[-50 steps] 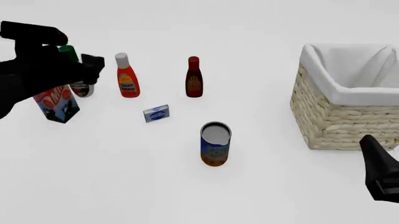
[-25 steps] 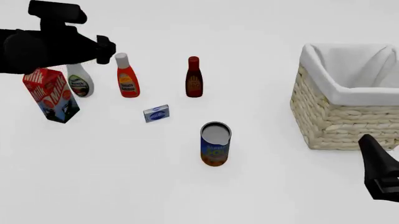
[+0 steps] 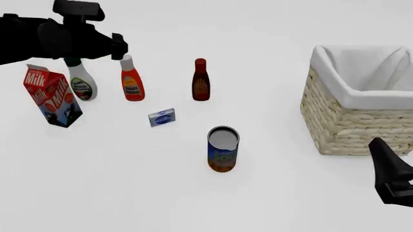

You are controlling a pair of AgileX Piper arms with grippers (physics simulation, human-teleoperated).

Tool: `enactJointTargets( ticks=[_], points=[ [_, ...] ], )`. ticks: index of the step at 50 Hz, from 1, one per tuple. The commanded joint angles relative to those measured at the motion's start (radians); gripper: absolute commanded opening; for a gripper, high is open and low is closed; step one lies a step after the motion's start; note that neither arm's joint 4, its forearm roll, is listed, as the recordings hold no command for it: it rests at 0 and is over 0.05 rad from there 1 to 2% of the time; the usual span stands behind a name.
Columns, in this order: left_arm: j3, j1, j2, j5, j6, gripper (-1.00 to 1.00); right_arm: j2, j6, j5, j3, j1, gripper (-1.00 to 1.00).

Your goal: Pick the ketchup and place it in the basket.

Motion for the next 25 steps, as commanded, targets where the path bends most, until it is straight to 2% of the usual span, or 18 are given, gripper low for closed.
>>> enactJointTargets(
  ticks=[1, 25],
  points=[
    [-0.081, 0.023, 0.093, 0.011, 0.006, 1.00, 0.023, 0.003, -0.019, 0.000, 0.004, 1.00],
    [-0.168, 0.038, 0.218, -0.004, 0.004, 1.00, 0.053, 0.009, -0.044, 0.000, 0.008, 1.00]
  ],
)
